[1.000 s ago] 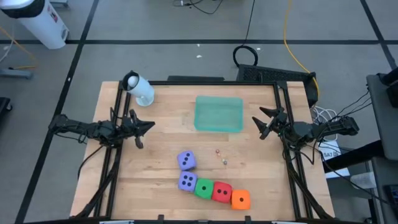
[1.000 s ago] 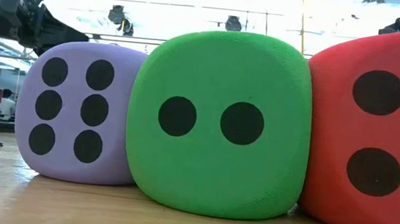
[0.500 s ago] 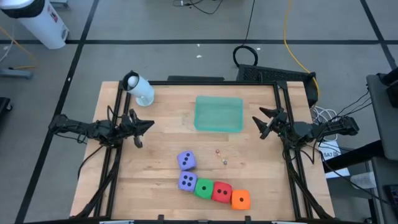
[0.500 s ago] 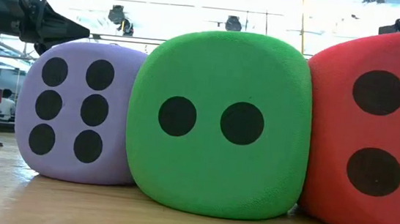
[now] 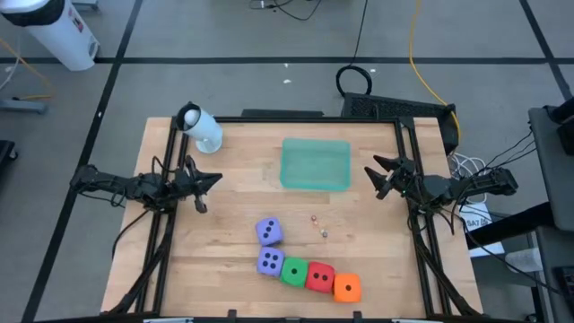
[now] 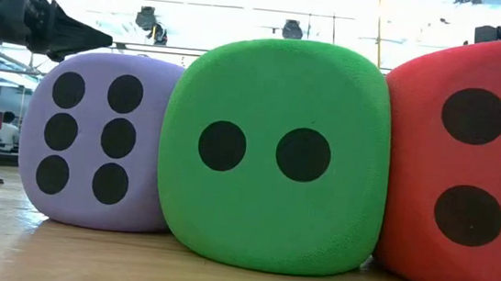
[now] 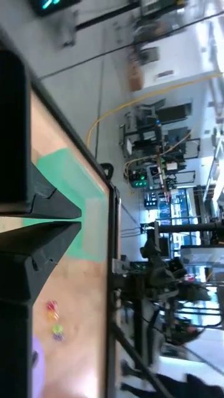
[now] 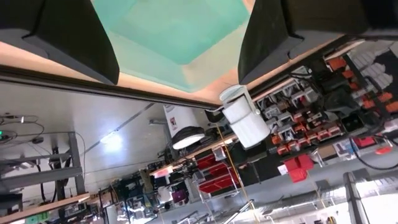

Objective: Pick & Place Dice
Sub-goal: Put the large orange die into the green bin

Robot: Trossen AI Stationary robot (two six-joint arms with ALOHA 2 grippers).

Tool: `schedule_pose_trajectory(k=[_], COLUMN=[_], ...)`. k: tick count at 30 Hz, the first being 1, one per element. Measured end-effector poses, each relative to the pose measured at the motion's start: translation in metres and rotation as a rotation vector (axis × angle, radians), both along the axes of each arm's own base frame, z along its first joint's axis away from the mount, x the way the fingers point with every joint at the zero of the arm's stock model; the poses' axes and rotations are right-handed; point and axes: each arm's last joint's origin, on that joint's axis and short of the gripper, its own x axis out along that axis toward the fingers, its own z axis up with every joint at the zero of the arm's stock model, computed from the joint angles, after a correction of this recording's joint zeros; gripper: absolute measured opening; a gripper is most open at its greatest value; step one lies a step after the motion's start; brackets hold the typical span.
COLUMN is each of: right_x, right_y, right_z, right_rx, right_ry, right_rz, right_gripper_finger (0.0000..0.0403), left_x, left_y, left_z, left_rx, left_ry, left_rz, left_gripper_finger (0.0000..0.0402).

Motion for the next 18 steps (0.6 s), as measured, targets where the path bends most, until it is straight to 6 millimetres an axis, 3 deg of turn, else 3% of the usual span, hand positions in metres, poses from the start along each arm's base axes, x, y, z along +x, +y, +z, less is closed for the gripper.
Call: schedule_pose_trajectory(k=[5,18], right_x=[-0.0001,0.0005], right_y=[-0.0001,0.0002], right_z=[0.0012,-0.0005], right_rx=[0.009,-0.09], right_ry=[-0.019,0.074], right_rz=[-0.002,-0.003], right_gripper_finger=[0.032,0.032], left_x=[-0.0005,-0.0015], left_y=[0.0006,0.0023], left_z=[0.0029,0.0057], left_rx=[0.11,0.147], left_ry=[0.011,0.005], left_rz=[0.032,0.097], left_gripper_finger=[0.0026,0.0026])
